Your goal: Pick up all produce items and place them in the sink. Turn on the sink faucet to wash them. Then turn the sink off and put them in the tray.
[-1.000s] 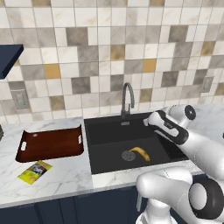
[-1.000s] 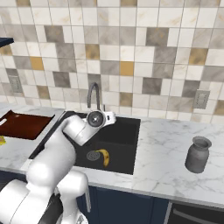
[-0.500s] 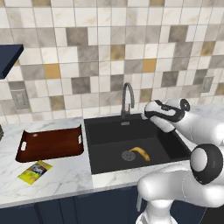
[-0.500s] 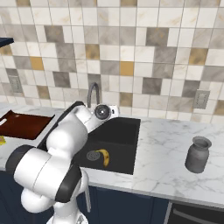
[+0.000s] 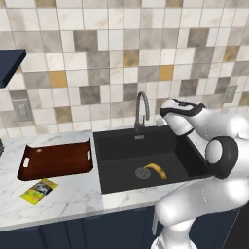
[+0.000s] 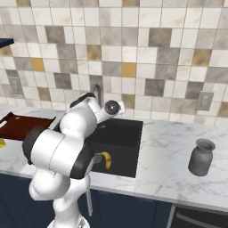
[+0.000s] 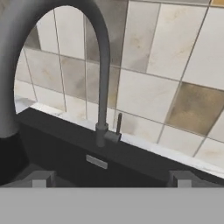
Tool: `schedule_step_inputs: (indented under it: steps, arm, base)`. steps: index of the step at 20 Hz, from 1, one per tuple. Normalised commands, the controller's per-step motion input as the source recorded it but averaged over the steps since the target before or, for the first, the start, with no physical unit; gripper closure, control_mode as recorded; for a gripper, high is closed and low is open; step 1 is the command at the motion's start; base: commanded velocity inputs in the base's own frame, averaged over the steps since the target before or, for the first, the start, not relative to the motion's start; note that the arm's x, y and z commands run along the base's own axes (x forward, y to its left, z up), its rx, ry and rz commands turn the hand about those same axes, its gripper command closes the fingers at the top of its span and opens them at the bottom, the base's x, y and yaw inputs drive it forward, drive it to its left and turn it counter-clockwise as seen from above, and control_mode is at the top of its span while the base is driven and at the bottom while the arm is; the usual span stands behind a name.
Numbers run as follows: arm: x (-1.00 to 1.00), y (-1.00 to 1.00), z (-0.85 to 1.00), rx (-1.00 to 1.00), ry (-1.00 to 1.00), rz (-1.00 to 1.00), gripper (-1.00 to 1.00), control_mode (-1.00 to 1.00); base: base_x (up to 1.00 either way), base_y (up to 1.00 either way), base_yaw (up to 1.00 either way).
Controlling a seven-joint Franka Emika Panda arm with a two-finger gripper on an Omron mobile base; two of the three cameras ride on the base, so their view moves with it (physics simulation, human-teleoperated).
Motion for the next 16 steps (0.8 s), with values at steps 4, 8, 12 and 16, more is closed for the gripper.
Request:
schedule_step_inputs:
  steps: [4, 8, 12, 16]
  arm:
    - [0.42, -0.06, -0.03, 0.03, 0.00, 0.09, -1.00, -1.00]
    - [0.40, -0.04, -0.05, 0.04, 0.00, 0.10, -1.00, -1.00]
    - [0.31, -0.03, -0.09, 0.03, 0.00, 0.10, -1.00, -1.00]
    - [0.30, 0.00, -0.19, 0.03, 0.00, 0.08, -1.00, -1.00]
  base:
    - [0.00, 0.00, 0.00]
    - [0.00, 0.00, 0.00]
    - [0.00, 0.00, 0.00]
    - [0.00, 0.00, 0.00]
